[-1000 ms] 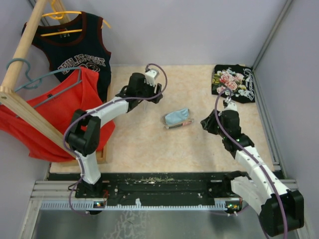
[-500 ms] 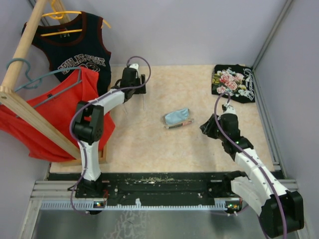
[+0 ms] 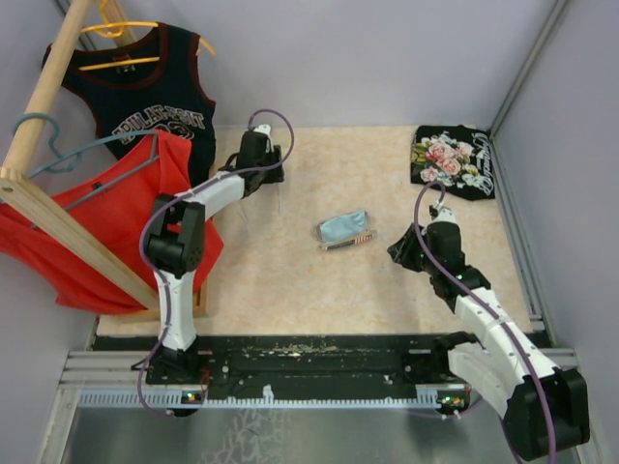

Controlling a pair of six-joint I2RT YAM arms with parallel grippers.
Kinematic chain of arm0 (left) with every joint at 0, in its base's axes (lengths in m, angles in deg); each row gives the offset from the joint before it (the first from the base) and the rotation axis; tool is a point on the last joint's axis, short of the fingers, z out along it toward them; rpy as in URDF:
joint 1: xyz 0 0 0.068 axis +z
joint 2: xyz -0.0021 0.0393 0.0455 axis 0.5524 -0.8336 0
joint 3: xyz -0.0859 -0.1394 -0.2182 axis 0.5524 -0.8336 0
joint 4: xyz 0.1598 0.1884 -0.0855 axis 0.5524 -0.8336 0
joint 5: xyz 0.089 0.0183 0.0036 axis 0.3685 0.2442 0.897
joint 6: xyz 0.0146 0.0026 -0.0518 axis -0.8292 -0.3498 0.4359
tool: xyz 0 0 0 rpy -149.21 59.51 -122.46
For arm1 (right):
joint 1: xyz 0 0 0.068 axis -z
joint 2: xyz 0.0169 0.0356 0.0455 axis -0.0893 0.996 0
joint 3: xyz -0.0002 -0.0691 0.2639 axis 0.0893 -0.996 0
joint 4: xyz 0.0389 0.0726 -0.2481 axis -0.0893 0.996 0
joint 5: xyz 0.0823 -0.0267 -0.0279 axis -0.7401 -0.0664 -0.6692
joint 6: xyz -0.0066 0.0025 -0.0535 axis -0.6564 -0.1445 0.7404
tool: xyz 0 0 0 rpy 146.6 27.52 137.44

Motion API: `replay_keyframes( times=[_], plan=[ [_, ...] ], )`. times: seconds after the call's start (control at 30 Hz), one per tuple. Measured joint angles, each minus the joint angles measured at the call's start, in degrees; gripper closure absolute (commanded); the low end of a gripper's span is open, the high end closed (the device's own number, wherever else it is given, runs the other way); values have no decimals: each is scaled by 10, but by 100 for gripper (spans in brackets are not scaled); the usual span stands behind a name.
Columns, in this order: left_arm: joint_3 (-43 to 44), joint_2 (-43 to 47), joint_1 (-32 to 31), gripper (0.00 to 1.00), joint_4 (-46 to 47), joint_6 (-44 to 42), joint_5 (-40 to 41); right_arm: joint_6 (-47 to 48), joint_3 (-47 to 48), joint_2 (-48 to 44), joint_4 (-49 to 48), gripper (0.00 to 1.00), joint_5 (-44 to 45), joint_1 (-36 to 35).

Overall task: Organize the sunglasses
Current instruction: Pick up the sunglasses from the center of the board.

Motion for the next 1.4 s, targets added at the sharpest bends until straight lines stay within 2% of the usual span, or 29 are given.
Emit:
replay_keyframes(
  times=[0.23,0.4,0.77,0.97,1.17,1.27,1.4],
  plan=[
    [-14,0,0,51,2,10,-7,1,0,0,0,66,0,0],
    [-14,-1,0,59,3,13,-11,1,0,0,0,66,0,0],
    [-14,-30,0,63,2,12,-13,1,0,0,0,66,0,0],
    [-12,-32,0,74,2,12,-15,3,0,0,0,66,0,0],
    [-11,-32,0,96,3,9,-17,5,0,0,0,66,-2,0],
    [-12,-31,0,100,4,1,-17,5,0,0,0,66,-2,0],
    [-31,-18,0,100,16,-12,-19,6,0,-4,2,66,-2,0]
  ],
)
